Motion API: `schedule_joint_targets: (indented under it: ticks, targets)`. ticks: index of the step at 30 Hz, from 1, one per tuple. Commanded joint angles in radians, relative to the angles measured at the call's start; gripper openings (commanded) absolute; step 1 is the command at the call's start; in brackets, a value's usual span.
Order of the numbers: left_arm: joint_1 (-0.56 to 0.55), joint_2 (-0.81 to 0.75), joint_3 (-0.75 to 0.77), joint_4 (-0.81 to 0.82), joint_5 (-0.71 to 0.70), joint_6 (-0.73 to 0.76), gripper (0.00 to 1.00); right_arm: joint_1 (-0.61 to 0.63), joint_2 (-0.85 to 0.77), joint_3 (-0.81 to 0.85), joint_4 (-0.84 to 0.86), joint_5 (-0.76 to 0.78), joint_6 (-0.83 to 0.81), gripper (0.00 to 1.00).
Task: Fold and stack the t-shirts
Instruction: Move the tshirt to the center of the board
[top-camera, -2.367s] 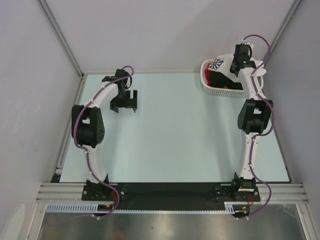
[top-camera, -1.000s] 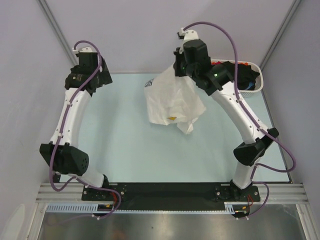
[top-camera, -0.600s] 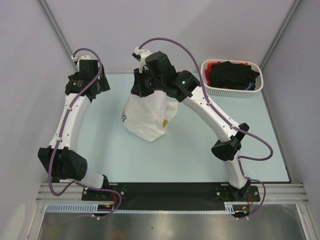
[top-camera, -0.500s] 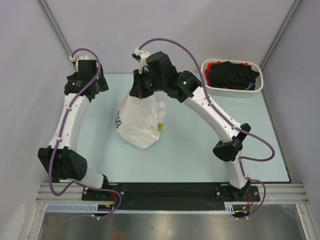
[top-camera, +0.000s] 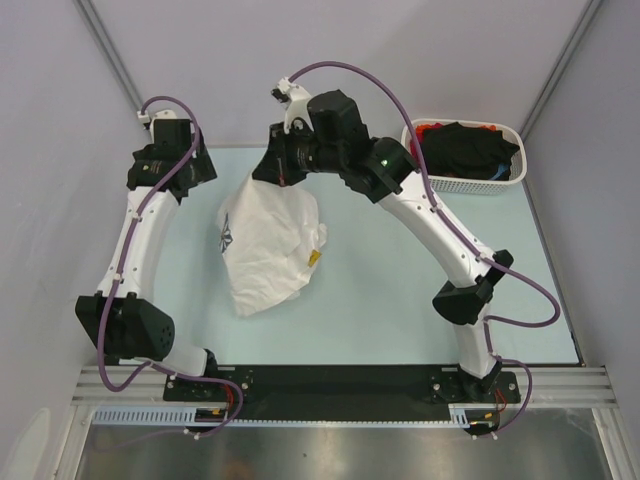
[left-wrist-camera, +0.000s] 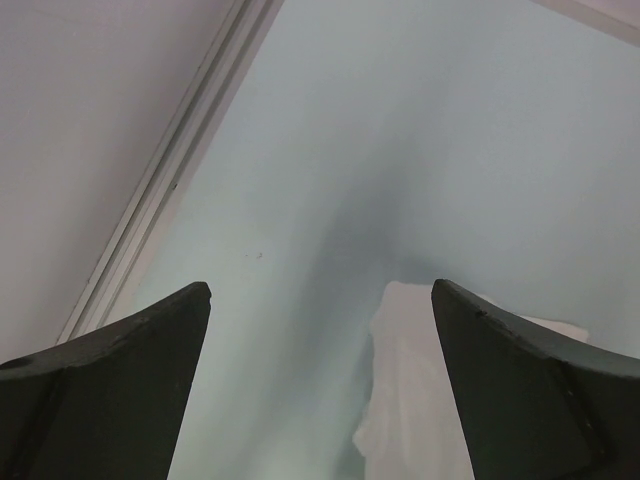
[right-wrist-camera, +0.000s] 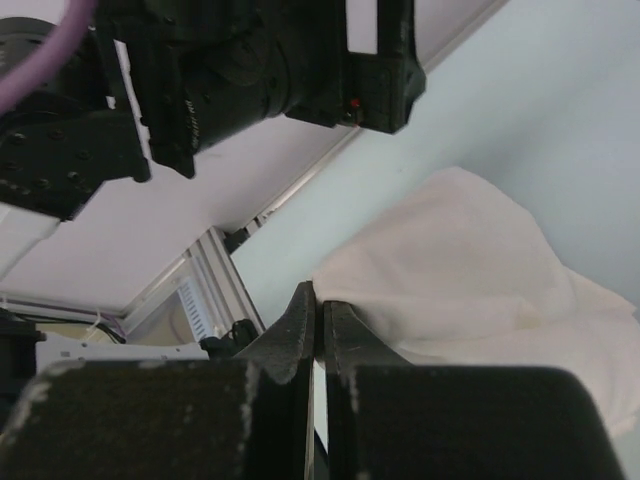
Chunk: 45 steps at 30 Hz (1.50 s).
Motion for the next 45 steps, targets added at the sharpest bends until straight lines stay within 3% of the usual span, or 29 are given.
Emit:
schedule_joint_targets:
  ticks: [1,5,9,14,17,24,30,31,32,33,38,41,45]
  targets:
    - [0.005,-0.037,0.008,0.018,0.008,0.009,1.00,0.032,-0.014,0.055,0.160,-0.120,0.020,0.00]
    - [0.005,-0.062,-0.044,0.030,0.011,0.014,1.00,0.083,0.015,0.055,0.131,-0.187,0.007,0.00]
    - [0.005,-0.077,-0.071,0.040,0.031,0.012,1.00,0.034,-0.033,-0.062,0.013,-0.076,-0.049,0.00]
    - [0.005,-0.082,-0.079,0.044,0.065,0.012,1.00,-0.130,-0.199,-0.489,0.066,0.211,-0.103,0.00]
    - [0.003,-0.087,-0.088,0.044,0.080,0.010,1.00,-0.239,-0.277,-0.612,0.152,0.345,-0.160,0.00]
    - [0.000,-0.097,-0.130,0.041,0.116,0.000,1.00,-0.357,-0.245,-0.646,0.229,0.507,-0.296,0.00]
    - [-0.018,-0.110,-0.167,0.053,0.169,0.004,1.00,-0.309,-0.189,-0.703,0.323,0.905,-0.406,0.08]
    - [-0.023,-0.111,-0.179,0.058,0.180,0.004,1.00,-0.267,-0.204,-0.743,0.362,0.963,-0.431,0.23]
    - [-0.032,-0.114,-0.186,0.063,0.206,0.009,1.00,-0.250,-0.212,-0.766,0.397,1.013,-0.480,0.51]
    - [-0.038,-0.119,-0.197,0.064,0.220,0.010,1.00,-0.232,-0.213,-0.772,0.422,1.087,-0.494,0.99]
    - [-0.067,-0.133,-0.283,0.105,0.325,0.027,1.00,-0.148,-0.227,-0.683,0.299,1.152,-0.467,1.00]
    - [-0.084,-0.120,-0.341,0.139,0.472,0.030,1.00,-0.132,-0.288,-0.676,0.166,1.018,-0.329,1.00]
    - [-0.128,-0.015,-0.400,0.149,0.539,0.033,1.00,-0.120,-0.343,-0.711,0.057,0.933,-0.148,1.00]
